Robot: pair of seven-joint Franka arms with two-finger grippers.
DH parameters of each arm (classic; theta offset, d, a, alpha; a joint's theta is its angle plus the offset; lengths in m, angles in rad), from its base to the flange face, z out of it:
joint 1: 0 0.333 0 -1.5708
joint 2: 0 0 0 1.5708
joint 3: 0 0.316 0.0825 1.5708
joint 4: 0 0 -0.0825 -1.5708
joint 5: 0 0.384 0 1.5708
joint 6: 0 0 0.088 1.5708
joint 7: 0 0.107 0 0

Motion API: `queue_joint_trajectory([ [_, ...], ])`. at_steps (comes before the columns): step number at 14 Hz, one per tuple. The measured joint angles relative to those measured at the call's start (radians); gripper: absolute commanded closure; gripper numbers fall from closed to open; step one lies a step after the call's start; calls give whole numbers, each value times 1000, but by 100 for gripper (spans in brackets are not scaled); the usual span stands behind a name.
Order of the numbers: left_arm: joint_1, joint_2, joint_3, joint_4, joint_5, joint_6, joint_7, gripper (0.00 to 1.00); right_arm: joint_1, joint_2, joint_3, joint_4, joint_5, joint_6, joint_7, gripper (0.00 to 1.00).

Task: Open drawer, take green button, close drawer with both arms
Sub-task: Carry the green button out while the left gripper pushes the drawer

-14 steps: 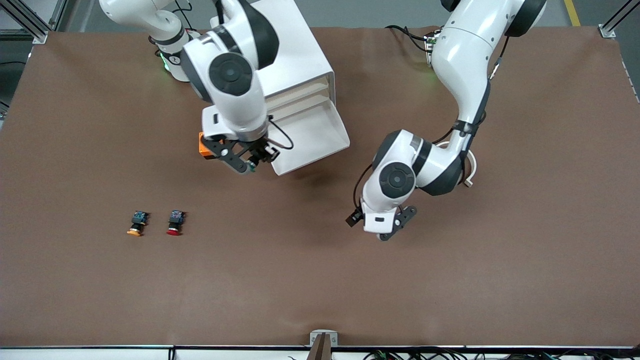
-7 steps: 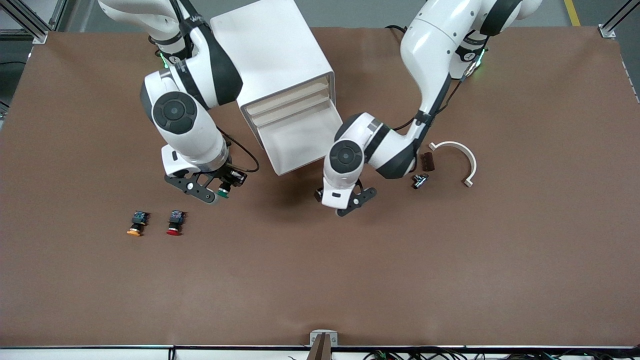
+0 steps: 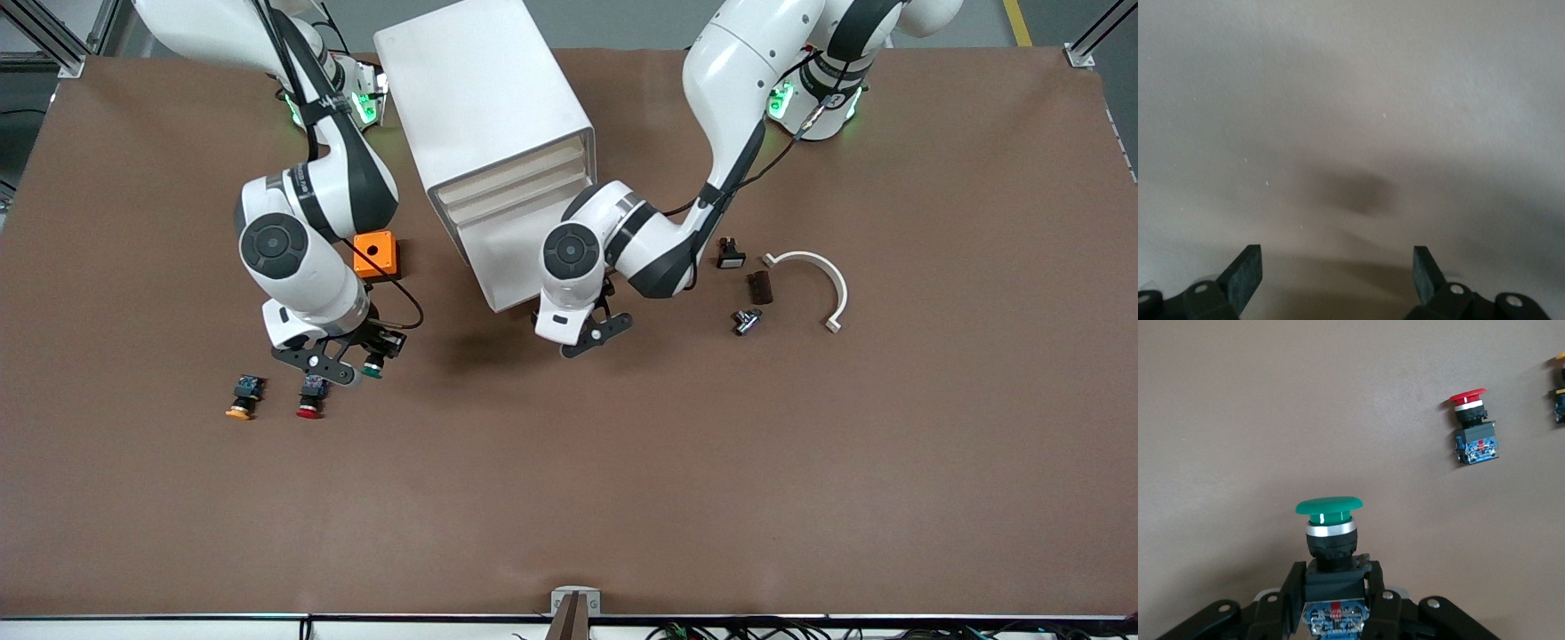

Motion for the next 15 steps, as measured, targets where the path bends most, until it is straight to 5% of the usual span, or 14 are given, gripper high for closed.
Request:
queue_joint_trajectory([
  [10, -58, 1, -43, -5, -9, 0, -1, 1, -38, 86, 3, -73, 0, 220, -88, 100],
  [15, -67, 1, -63, -7, -138, 0, -1, 1, -38, 135, 5, -78, -35, 281, -92, 100],
])
